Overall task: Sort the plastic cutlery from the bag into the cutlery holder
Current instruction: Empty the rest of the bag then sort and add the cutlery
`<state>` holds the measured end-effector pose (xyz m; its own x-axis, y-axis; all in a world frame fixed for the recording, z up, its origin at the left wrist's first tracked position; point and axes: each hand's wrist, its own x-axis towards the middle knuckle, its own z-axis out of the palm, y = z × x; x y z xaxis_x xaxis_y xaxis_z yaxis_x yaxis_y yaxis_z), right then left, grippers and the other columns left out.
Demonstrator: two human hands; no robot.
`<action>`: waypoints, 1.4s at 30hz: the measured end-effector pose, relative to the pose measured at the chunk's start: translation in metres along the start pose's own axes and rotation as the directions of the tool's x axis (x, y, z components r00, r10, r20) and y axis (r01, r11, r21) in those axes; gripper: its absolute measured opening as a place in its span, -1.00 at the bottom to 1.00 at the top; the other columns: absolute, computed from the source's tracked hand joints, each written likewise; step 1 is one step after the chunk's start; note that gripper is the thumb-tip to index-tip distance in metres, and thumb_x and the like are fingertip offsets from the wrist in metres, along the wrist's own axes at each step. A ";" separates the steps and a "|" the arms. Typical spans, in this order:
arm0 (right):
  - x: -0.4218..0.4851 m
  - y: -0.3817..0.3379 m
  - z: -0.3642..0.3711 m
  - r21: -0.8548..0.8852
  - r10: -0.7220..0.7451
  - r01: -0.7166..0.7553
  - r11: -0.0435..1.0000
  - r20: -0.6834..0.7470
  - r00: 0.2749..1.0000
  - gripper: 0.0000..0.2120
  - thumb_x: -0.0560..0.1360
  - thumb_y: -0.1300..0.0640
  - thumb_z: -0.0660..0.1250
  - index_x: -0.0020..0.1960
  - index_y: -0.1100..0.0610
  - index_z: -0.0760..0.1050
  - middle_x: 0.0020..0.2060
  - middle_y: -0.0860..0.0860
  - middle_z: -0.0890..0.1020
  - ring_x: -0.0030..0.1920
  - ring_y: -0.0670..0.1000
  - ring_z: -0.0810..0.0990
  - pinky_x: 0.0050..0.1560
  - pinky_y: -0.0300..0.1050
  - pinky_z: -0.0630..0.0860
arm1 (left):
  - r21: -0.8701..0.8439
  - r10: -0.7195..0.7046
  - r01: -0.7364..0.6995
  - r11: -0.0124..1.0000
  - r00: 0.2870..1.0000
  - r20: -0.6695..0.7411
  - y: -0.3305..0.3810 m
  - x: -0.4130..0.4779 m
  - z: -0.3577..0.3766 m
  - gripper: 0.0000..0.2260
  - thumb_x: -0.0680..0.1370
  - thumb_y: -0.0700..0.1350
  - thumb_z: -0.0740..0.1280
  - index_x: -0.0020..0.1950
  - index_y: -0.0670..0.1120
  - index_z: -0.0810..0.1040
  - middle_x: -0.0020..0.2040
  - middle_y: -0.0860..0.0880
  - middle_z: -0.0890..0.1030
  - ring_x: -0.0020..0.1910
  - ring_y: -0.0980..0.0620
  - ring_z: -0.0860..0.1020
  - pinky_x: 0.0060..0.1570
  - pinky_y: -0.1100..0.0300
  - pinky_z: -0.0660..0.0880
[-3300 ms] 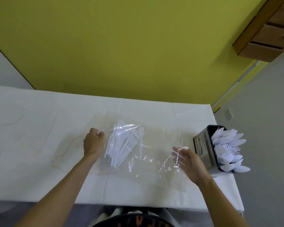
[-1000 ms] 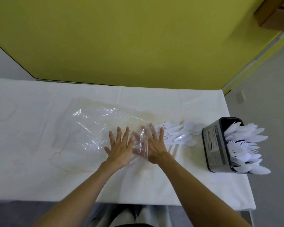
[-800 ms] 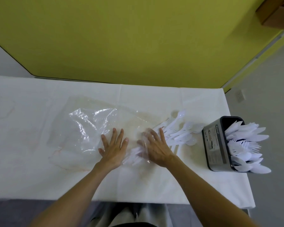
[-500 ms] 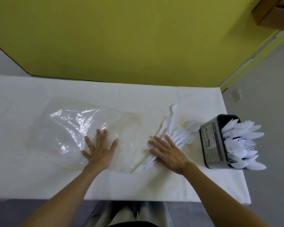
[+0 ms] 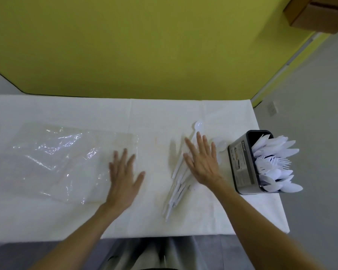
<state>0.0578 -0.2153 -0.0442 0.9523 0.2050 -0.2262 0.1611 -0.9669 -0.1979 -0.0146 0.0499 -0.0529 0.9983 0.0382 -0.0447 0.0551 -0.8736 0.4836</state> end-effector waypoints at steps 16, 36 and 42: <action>-0.020 -0.017 0.025 -0.160 -0.250 0.225 0.961 -0.161 0.955 -0.60 0.49 0.25 0.32 0.34 0.17 0.49 0.28 0.05 0.59 0.41 0.15 0.43 0.42 0.21 0.09 | -0.163 0.520 -0.494 0.854 0.815 0.257 0.050 -0.037 0.061 -0.58 0.43 -0.07 0.48 0.27 -0.02 0.55 0.29 -0.01 0.48 0.15 0.10 0.31 0.14 0.23 0.48; -0.071 -0.035 0.017 0.263 0.094 -0.069 0.962 -0.086 0.992 -0.65 0.57 -0.09 0.26 0.33 -0.07 0.43 0.15 -0.01 0.48 0.14 0.02 0.46 -0.19 -0.11 0.58 | -0.032 -0.043 0.048 0.998 0.989 0.138 0.040 0.012 0.031 -0.82 0.56 -0.15 0.31 0.15 -0.03 0.51 0.00 0.00 0.50 0.02 -0.05 0.47 -0.16 0.05 0.53; -0.071 -0.045 0.022 0.164 0.061 -0.047 0.985 -0.076 0.995 -0.68 0.55 -0.14 0.28 0.20 -0.01 0.54 0.07 0.04 0.49 0.05 0.07 0.49 -0.24 -0.09 0.61 | -0.210 -0.153 0.190 0.959 0.971 0.182 0.047 -0.007 0.037 -0.80 0.52 -0.04 0.40 0.08 0.00 0.45 -0.14 0.05 0.50 -0.22 0.05 0.54 -0.18 0.14 0.59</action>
<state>-0.0233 -0.1829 -0.0405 0.9771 0.1340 -0.1651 0.0710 -0.9376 -0.3404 -0.0197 -0.0097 -0.0617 0.9575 0.0828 -0.2761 0.2471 -0.7289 0.6385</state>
